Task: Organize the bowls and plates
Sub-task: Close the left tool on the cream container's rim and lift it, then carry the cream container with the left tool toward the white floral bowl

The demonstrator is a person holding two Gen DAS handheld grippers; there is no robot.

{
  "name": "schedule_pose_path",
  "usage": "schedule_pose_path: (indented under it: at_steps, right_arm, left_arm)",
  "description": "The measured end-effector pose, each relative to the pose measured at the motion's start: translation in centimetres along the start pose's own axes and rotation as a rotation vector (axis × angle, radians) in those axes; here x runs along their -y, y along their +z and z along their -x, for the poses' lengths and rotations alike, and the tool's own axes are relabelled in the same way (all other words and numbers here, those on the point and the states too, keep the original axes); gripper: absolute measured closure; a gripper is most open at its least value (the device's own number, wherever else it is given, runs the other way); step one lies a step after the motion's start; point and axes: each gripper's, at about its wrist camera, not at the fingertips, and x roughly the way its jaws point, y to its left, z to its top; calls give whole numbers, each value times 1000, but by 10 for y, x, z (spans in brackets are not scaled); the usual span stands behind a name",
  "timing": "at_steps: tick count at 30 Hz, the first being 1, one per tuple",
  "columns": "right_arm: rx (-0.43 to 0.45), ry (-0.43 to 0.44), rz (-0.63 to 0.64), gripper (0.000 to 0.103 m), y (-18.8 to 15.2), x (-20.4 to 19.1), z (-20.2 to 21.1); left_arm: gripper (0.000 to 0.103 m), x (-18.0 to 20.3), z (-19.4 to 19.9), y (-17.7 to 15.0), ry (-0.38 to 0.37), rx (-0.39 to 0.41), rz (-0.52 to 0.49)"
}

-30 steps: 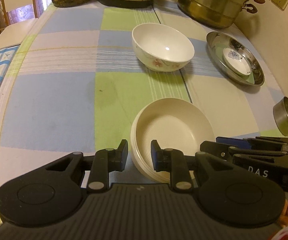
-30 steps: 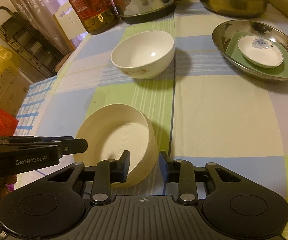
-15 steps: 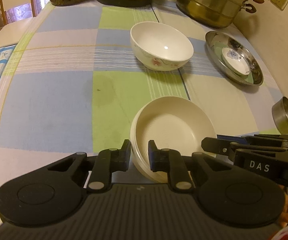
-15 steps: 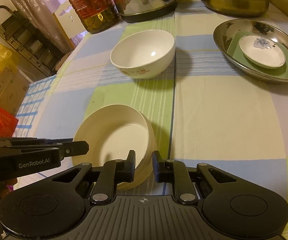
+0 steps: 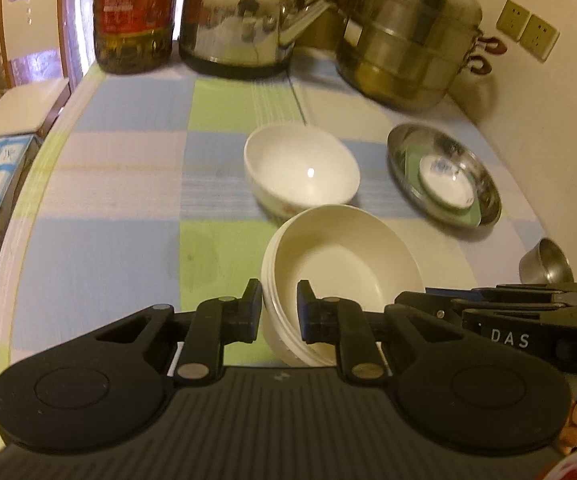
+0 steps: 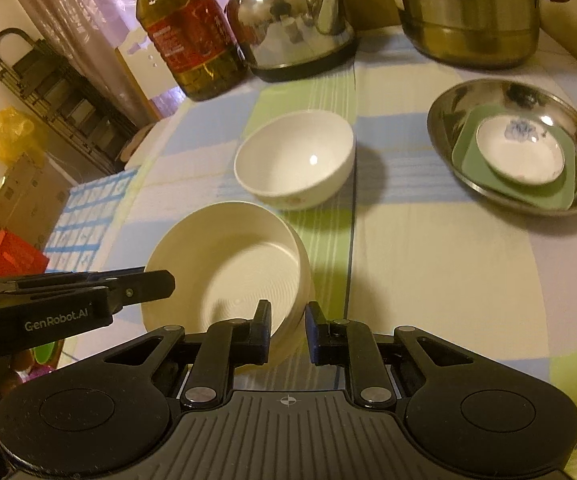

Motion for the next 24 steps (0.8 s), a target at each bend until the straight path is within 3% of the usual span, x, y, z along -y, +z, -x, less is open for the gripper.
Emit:
schedule_pose_path:
  at_steps: [24]
  right_arm:
    - [98, 6, -32, 85, 106, 23, -18]
  left_arm:
    - [86, 2, -40, 102, -11, 113, -16]
